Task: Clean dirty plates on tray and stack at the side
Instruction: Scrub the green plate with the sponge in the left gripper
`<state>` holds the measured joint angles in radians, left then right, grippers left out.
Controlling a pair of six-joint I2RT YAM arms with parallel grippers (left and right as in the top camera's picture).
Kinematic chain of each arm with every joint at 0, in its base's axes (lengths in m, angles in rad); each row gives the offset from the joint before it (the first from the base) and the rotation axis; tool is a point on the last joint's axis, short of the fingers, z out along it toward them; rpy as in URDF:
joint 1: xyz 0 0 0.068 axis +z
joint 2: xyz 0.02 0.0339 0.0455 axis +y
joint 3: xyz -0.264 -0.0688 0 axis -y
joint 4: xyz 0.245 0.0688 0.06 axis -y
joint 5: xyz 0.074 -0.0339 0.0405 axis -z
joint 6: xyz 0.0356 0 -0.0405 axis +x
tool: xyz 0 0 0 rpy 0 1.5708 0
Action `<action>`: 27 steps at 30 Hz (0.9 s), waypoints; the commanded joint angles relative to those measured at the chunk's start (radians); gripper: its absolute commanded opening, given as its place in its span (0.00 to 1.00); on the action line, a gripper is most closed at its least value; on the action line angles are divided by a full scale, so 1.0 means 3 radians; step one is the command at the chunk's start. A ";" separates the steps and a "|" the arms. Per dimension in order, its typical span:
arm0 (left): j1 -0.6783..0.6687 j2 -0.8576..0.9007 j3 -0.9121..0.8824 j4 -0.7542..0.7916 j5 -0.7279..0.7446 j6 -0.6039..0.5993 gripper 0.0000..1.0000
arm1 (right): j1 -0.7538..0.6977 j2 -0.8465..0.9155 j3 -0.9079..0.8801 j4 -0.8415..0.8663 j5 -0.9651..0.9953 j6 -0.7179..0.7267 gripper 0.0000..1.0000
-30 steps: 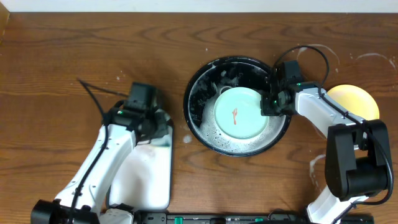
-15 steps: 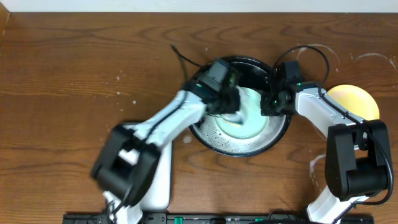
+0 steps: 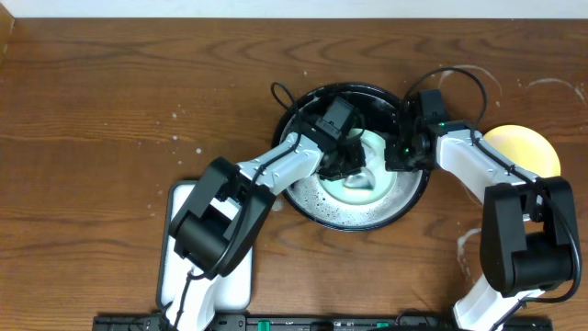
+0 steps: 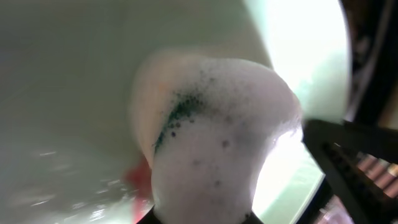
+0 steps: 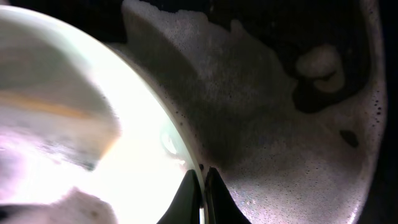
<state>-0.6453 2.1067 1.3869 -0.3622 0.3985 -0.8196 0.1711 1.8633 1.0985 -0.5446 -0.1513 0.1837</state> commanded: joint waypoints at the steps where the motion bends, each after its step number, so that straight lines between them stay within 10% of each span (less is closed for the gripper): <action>1: 0.0184 0.0126 -0.0122 -0.0359 -0.0918 0.0296 0.07 | -0.0042 0.0106 -0.0048 -0.0008 0.0089 0.0097 0.01; 16: -0.0238 0.0050 0.0142 -0.0608 -0.1423 0.0693 0.07 | -0.0042 0.0106 -0.0048 -0.0042 0.0089 0.0097 0.01; 27: -0.0506 0.0225 0.0145 -0.0135 -0.0304 0.0333 0.07 | -0.0042 0.0107 -0.0048 -0.0041 0.0089 0.0097 0.01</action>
<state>-0.7811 2.1113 1.4452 -0.3988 0.1577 -0.6899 0.1711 1.8633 1.0985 -0.5529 -0.1604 0.1940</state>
